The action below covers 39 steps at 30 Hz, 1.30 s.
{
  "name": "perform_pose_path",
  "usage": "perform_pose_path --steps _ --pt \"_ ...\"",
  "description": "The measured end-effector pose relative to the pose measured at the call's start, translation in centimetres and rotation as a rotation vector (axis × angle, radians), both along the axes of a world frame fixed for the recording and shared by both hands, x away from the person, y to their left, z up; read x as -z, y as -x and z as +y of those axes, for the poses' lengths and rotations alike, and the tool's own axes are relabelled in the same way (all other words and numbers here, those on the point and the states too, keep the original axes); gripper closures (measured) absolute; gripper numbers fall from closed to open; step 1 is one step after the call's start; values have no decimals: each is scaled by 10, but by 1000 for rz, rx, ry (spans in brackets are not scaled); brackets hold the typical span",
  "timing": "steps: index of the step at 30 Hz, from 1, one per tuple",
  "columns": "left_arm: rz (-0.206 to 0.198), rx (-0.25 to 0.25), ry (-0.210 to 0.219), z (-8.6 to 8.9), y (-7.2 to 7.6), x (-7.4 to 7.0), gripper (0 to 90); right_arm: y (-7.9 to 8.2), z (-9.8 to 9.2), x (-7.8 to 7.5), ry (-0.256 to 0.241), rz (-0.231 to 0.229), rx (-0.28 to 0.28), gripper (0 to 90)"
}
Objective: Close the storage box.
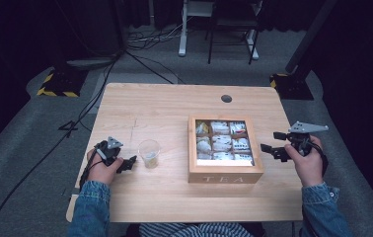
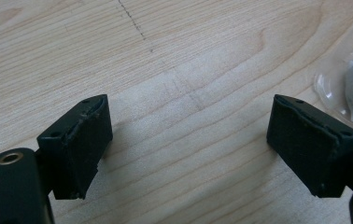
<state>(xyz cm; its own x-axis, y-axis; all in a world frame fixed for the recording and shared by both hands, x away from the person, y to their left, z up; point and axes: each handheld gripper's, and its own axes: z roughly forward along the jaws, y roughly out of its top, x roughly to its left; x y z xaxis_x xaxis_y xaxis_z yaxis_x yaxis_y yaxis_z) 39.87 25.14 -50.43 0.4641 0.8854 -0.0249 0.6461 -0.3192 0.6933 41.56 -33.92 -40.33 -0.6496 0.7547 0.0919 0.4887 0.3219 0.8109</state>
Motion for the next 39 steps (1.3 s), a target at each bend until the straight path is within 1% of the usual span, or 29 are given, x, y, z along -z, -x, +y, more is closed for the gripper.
perform_pose_path --steps 4,5,6,8,10,12,14,18,25,28,31,35,39 --pt "8 2 2 1 0 0 144 -10 -10 6 13 -5 32 173" --pt "8 3 1 1 0 0 144 -14 -14 9 21 -16 50 174" --pt "4 1 2 1 0 0 144 -17 -17 12 33 -19 60 177" --pt "8 4 2 2 0 0 144 -23 -22 19 44 -21 74 182" --pt "8 4 2 2 0 0 144 -28 -26 27 42 -1 86 182" --pt "3 5 -7 3 -1 0 143 -32 -30 35 44 18 96 182" --pt "3 3 -3 4 -1 0 143 -34 -33 42 43 34 109 182" --pt "9 0 2 4 -1 0 142 -38 -39 53 48 49 136 178" --pt "10 1 -2 4 -2 0 131 -41 -47 72 58 76 186 176" --pt "10 3 -7 4 -2 0 125 -42 -48 77 66 83 193 175" --pt "10 2 -3 4 -3 0 123 -42 -48 81 79 80 191 171" --pt "6 4 -4 4 -4 0 118 -42 -47 86 107 80 193 169" --pt "13 6 -6 4 -5 0 108 -41 -44 90 130 77 178 166"
